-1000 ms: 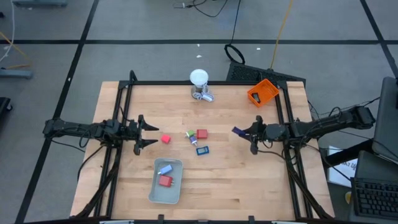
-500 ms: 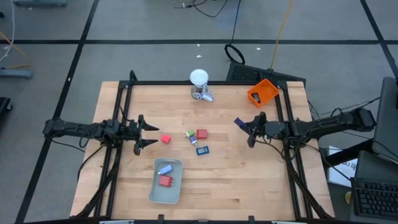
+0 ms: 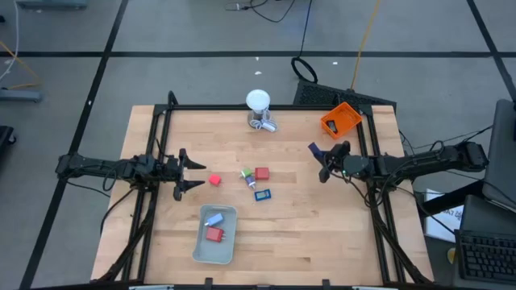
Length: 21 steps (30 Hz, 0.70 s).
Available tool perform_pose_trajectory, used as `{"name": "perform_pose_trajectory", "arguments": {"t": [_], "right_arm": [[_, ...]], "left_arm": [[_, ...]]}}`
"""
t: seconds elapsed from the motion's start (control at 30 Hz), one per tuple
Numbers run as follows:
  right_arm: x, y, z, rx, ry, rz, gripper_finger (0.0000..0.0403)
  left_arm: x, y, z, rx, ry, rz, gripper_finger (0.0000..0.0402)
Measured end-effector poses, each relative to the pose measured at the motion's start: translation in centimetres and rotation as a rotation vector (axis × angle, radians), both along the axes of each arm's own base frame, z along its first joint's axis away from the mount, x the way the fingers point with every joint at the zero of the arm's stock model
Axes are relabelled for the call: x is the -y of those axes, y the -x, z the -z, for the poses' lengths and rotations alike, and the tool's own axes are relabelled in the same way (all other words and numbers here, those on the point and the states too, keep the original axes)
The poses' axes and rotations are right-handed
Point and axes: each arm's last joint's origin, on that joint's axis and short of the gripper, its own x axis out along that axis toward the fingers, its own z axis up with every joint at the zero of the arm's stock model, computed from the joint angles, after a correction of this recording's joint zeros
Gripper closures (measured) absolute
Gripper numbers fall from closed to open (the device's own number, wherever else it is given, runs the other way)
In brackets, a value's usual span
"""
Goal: Pick & Place Office items
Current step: Put the top blue digital clock into the orange bin
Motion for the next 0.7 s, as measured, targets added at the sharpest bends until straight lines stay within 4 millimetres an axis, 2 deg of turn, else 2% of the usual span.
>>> {"name": "perform_pose_trajectory", "arguments": {"t": [0.43,0.7], "right_arm": [[0.5,0.39,-0.11,-0.001,0.095,0.199,0.0342],[0.51,0.4,-0.11,0.008,0.086,0.21,0.0342]], "left_arm": [[0.0,0.0,0.0,0.0,0.0,0.0,0.0133],[0.0,0.0,0.0,0.0,0.0,0.0,0.0133]]}}
